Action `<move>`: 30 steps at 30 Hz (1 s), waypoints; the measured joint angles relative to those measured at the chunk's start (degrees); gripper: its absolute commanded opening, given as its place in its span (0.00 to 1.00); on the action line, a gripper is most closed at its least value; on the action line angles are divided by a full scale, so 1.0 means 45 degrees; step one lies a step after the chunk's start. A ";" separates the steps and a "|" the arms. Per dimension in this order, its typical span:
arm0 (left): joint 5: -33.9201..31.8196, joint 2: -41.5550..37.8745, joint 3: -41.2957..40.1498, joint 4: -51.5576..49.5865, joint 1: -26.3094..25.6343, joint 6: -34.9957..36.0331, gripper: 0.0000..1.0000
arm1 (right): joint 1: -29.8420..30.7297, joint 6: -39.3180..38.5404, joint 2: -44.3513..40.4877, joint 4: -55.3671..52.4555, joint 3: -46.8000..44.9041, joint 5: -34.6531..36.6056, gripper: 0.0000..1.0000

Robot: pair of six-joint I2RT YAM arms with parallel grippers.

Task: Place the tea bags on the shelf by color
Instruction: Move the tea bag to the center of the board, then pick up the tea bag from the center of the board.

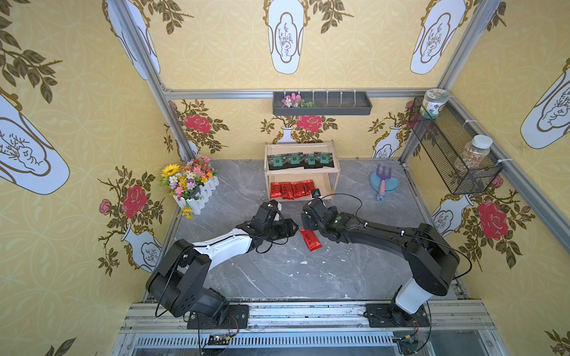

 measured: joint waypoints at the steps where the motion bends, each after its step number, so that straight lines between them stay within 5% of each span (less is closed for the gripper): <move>1: 0.0005 0.0000 0.0005 0.0000 0.0000 0.0000 0.76 | -0.0194 0.0291 -0.0019 0.0029 0.0000 0.0228 0.97; 7: 0.0121 0.0000 0.0117 0.0024 0.0000 -0.0015 0.76 | -0.2307 0.1457 -0.0583 0.0466 -0.0321 -0.2181 0.94; 11: 0.0418 0.0053 0.0165 0.0141 0.0000 -0.0126 0.75 | -0.2365 0.2667 -0.1870 0.1180 -0.1889 -0.4969 0.85; 18: 0.1447 0.0670 0.0204 0.0913 -0.0117 -0.0452 0.73 | -0.2152 0.6081 -0.3468 0.2011 -0.4371 -0.7611 0.74; 30: 0.2380 0.2812 0.2637 0.1875 -0.0869 -0.0471 0.69 | -0.1671 1.0739 -0.4430 0.5484 -0.8247 -0.9413 0.63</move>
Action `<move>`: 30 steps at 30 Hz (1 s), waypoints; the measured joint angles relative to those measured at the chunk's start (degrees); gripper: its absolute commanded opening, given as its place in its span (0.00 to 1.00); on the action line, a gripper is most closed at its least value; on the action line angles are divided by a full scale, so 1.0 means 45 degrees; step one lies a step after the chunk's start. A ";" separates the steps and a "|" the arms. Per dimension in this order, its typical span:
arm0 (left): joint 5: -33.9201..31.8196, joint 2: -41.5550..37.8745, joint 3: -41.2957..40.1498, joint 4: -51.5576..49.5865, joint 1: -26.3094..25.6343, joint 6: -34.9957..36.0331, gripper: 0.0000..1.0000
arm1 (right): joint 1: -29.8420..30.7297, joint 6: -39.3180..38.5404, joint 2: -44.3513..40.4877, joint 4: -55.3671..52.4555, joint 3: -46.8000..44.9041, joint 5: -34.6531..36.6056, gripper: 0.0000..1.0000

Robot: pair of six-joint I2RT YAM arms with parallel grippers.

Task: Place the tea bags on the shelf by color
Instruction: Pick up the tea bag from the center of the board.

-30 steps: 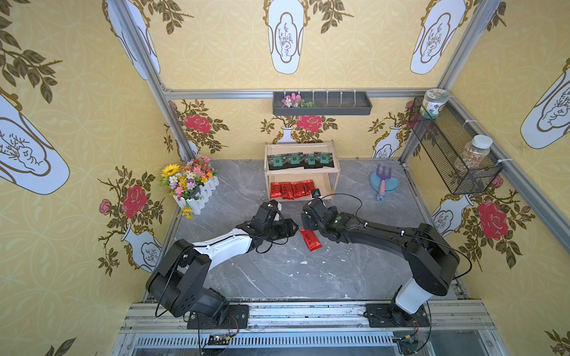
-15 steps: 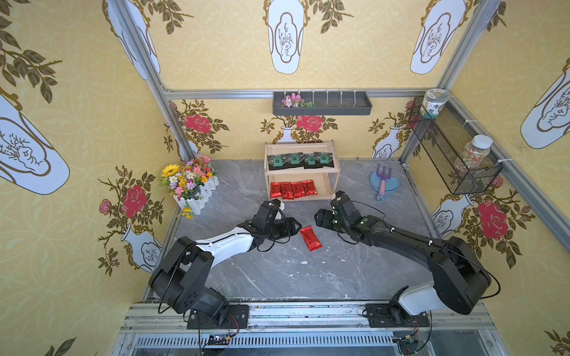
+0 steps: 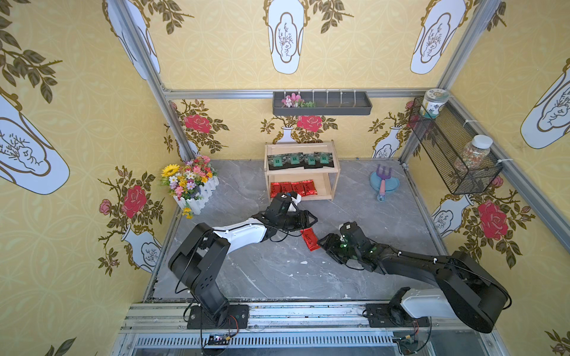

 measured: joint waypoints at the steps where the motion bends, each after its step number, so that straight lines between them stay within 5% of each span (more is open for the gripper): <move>1: 0.0078 0.0311 0.0165 0.0092 -0.0044 0.0000 0.69 | 0.0000 0.0194 0.0000 0.0209 -0.0151 -0.0058 0.62; 30: 0.0209 0.2171 0.0335 0.0743 0.0126 0.0301 0.68 | -0.0189 0.2317 0.2890 0.7087 -0.1749 -0.0627 0.48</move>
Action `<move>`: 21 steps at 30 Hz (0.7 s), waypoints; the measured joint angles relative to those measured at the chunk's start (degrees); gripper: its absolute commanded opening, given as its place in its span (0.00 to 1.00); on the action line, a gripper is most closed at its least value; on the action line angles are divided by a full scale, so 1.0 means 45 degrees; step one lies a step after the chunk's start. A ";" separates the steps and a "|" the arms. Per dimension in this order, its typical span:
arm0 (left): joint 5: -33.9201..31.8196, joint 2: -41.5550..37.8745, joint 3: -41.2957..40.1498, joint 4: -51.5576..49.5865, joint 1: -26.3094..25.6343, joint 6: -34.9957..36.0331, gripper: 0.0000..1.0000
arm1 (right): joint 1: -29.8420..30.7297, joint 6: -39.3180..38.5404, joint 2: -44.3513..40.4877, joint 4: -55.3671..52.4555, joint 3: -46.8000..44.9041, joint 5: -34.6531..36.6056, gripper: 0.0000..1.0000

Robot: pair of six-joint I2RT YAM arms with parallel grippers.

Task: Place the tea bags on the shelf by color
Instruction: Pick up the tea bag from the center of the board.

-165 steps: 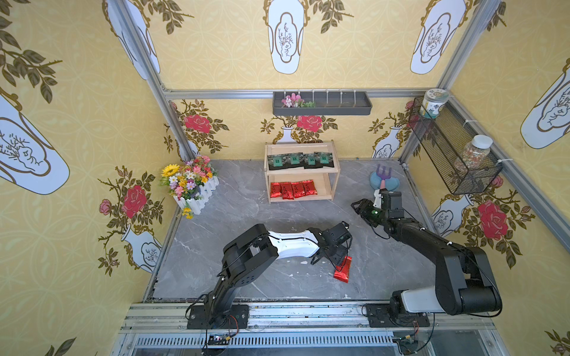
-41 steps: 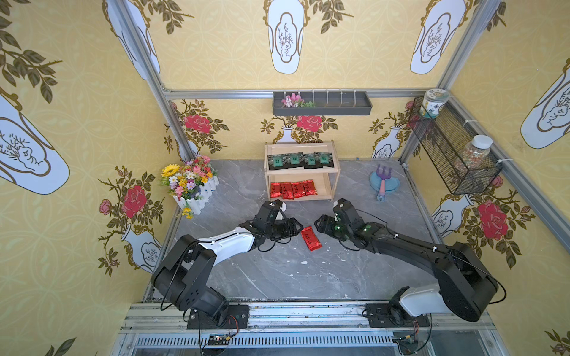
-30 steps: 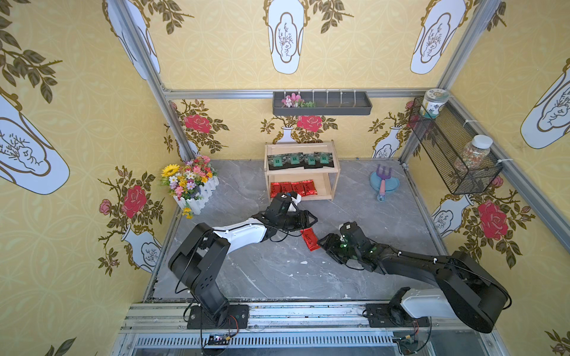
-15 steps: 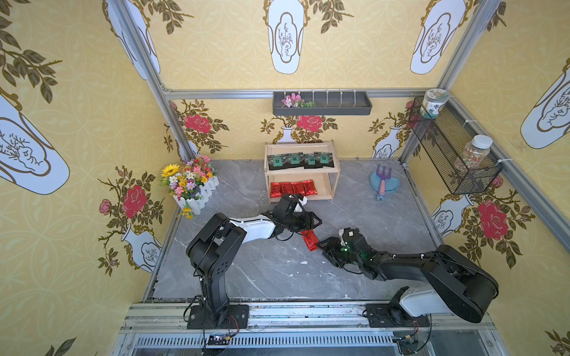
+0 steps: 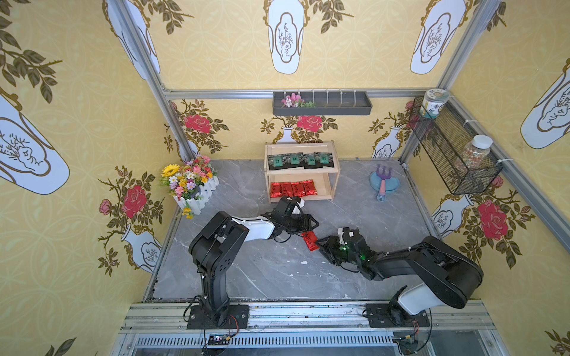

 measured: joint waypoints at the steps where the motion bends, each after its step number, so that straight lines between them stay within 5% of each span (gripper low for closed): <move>1: -0.0015 0.0010 -0.0024 0.0000 0.0015 0.0039 0.68 | -0.0010 0.0092 0.0189 0.0272 0.0000 -0.0015 0.47; 21: -0.0005 0.0189 -0.0223 0.0340 0.0253 0.0073 0.68 | -0.0340 0.0986 0.3434 0.5173 -0.0311 -0.0607 0.19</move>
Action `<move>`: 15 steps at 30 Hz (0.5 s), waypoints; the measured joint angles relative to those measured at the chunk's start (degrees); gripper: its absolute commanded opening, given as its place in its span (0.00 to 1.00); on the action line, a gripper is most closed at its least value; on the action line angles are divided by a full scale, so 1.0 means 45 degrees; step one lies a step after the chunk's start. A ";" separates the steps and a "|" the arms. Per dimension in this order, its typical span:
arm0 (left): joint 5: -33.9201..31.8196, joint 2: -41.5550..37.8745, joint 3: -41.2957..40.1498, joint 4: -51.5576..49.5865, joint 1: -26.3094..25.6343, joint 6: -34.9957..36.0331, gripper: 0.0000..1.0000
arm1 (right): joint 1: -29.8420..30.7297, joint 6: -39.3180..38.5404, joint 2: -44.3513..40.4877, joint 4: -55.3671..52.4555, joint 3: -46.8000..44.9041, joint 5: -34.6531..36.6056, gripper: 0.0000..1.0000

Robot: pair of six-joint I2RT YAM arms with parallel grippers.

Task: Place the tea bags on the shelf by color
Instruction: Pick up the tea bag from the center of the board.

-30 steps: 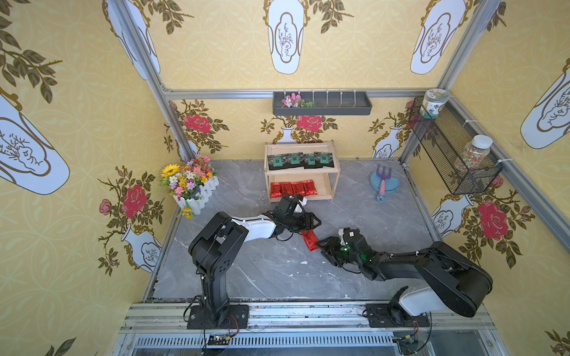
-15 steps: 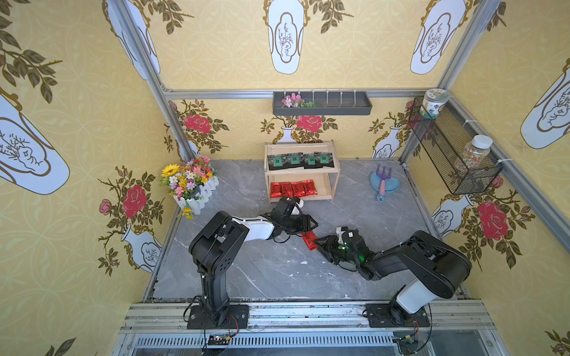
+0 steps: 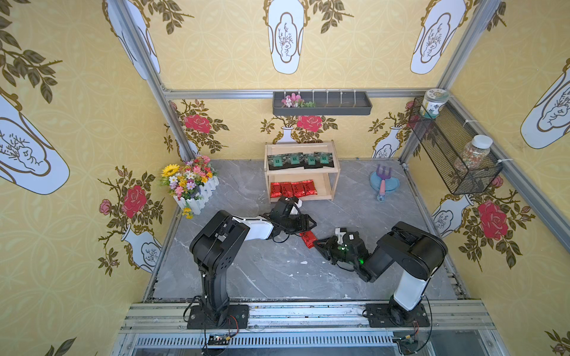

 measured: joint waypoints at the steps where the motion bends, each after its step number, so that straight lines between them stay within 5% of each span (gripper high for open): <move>1: 0.0005 0.0000 -0.0019 0.0000 0.0010 0.0000 0.68 | -0.0049 0.0092 0.0097 0.0180 -0.0005 -0.0010 0.18; 15: 0.0146 -0.0180 -0.0058 0.0034 0.0112 -0.0049 0.68 | -0.0714 -0.0325 0.0117 -0.0024 0.0345 -0.0432 0.00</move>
